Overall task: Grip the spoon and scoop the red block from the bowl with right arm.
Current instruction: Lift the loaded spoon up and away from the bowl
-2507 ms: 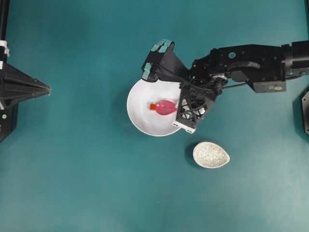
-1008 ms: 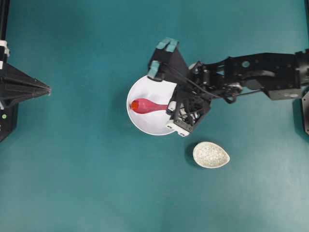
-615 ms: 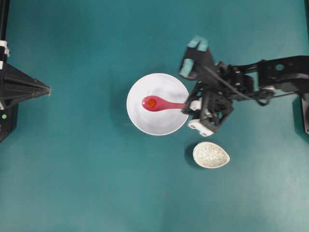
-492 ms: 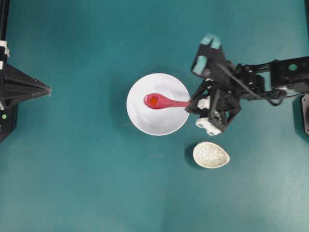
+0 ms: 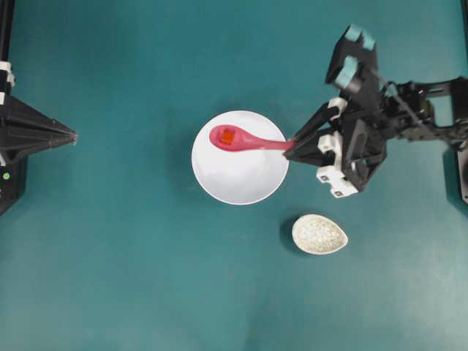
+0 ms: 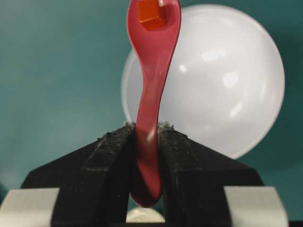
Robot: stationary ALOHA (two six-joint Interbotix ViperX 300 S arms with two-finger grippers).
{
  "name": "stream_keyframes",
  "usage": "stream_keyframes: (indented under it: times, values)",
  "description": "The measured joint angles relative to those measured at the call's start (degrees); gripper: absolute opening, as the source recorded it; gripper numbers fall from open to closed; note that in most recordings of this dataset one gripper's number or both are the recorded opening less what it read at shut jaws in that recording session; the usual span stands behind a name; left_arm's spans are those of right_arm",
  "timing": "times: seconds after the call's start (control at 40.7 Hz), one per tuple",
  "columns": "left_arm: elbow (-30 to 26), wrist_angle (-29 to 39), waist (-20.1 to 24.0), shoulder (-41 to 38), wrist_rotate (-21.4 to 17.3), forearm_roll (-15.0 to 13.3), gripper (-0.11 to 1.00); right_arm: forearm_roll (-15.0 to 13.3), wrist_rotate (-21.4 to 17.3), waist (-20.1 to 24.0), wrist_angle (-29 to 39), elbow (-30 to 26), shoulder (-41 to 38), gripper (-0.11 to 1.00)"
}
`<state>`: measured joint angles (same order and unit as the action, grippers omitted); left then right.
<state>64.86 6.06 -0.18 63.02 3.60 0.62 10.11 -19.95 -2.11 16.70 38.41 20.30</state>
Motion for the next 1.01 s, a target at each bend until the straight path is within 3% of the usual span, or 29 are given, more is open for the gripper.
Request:
stream_keyframes:
  times: [1.008]
  values:
    - [0.00,0.18,0.00,-0.09,-0.26,0.00,0.00,-0.53,0.88,-0.09,3.60,-2.02,2.64,0.22]
